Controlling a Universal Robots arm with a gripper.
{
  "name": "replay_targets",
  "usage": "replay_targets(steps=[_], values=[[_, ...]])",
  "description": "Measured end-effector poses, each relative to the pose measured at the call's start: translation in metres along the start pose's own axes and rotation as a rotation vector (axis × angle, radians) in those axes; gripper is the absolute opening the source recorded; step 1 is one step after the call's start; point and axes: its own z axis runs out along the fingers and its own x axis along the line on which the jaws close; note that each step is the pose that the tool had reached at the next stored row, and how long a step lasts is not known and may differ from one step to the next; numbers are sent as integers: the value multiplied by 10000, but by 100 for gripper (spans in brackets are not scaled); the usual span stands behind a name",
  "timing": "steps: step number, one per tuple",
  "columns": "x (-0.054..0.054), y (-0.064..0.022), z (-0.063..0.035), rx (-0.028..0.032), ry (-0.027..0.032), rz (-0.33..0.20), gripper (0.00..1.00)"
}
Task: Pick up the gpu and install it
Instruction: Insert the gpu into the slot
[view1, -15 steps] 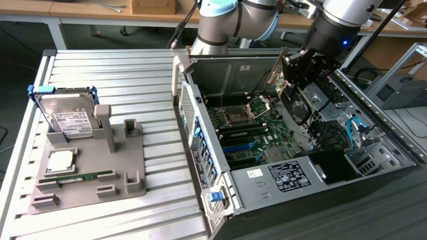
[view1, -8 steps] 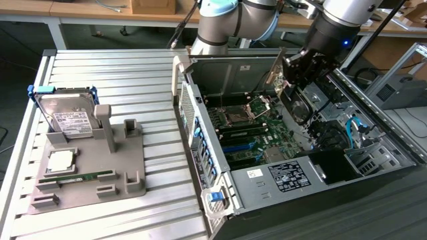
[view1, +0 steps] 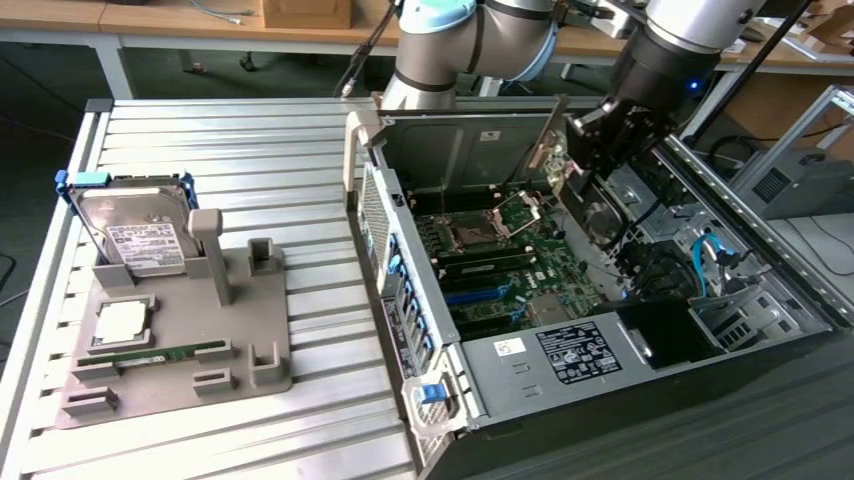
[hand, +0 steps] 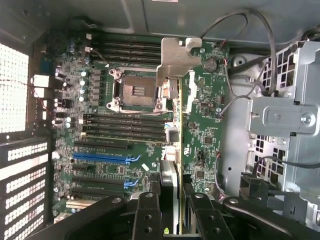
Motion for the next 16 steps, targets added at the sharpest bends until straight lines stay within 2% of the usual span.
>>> replay_targets(steps=[16], values=[[0,0,2,21,28,-1103,27]])
